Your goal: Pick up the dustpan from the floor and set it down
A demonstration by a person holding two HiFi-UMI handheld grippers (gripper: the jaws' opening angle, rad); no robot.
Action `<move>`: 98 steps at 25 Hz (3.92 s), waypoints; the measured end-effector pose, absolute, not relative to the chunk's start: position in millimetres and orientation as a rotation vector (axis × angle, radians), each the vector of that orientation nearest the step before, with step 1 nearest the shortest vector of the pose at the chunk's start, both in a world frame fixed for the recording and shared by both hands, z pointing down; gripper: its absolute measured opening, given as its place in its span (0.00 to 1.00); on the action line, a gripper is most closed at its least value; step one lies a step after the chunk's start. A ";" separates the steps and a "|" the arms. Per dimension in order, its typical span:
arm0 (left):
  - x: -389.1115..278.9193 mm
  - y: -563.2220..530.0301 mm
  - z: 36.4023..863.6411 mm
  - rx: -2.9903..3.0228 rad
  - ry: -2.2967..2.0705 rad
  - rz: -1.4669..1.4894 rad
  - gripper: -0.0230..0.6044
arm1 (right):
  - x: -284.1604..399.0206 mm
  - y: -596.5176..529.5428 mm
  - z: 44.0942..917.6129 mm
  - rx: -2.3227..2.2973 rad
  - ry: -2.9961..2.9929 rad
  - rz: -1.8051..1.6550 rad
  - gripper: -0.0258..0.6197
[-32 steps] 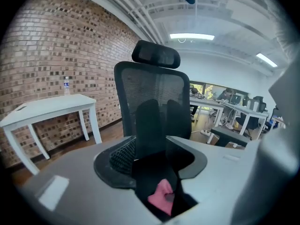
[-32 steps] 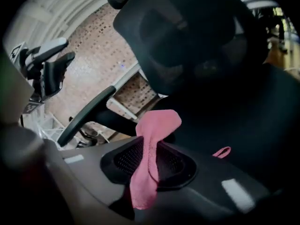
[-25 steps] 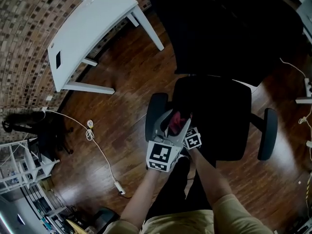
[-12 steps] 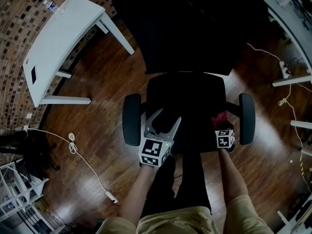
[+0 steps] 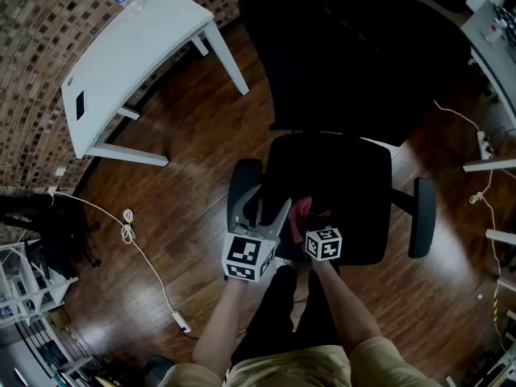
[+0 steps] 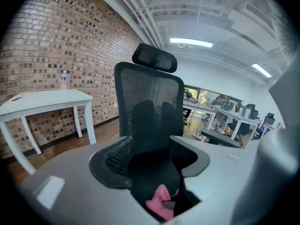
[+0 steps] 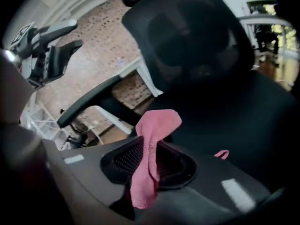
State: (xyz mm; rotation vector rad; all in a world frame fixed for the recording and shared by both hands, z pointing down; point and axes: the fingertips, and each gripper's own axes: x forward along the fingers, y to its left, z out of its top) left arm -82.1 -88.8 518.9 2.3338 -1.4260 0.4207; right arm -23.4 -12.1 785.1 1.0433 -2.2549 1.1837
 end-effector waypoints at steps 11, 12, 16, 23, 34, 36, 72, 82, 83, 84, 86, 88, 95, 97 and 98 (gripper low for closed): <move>-108.7 -60.3 523.3 2.298 -1.436 0.419 0.38 | -104.0 15.7 812.7 0.854 -2.241 1.097 0.17; -106.5 -61.2 520.5 2.301 -1.426 0.406 0.38 | -68.0 13.8 820.6 0.933 -2.176 1.086 0.17; -90.4 -69.8 517.4 2.315 -1.388 0.366 0.37 | 103.3 7.3 837.4 1.245 -1.907 1.047 0.17; -58.2 -89.4 520.8 2.359 -1.331 0.353 0.37 | 259.0 -4.9 812.9 1.414 -1.722 0.938 0.17; -109.3 -84.7 512.7 2.300 -1.508 0.419 0.35 | 39.4 7.7 807.4 1.313 -1.977 1.341 0.17; -126.5 -79.2 512.5 2.285 -1.549 0.441 0.34 | -24.8 16.3 801.9 1.180 -2.066 1.368 0.17; -124.1 -43.7 523.3 2.308 -1.504 0.513 0.31 | -92.8 76.4 778.1 0.941 -2.344 1.116 0.16; -143.9 -22.9 523.3 2.251 -1.547 0.503 0.29 | -73.0 107.6 817.8 0.839 -2.306 0.957 0.16; -136.8 -24.8 524.7 2.256 -1.534 0.497 0.29 | -32.1 104.5 825.8 0.932 -2.246 0.974 0.16; -127.3 -27.5 526.1 2.265 -1.514 0.490 0.29 | 13.1 100.1 830.6 1.032 -2.183 0.987 0.16; -104.9 -32.6 528.9 2.293 -1.465 0.476 0.29 | 101.9 91.4 827.8 1.185 -2.079 0.963 0.16; -81.6 -35.6 532.1 2.322 -1.418 0.462 0.28 | 175.4 86.2 818.4 1.238 -2.015 0.883 0.16; -45.5 -46.9 531.6 2.363 -1.366 0.441 0.28 | 296.2 79.0 805.9 1.478 -1.735 0.927 0.16; -48.4 -47.4 524.3 2.366 -1.378 0.443 0.28 | 296.8 83.8 805.2 1.587 -1.679 1.043 0.16; -51.8 -46.8 519.7 2.367 -1.390 0.444 0.28 | 287.2 85.2 803.2 1.601 -1.680 1.075 0.16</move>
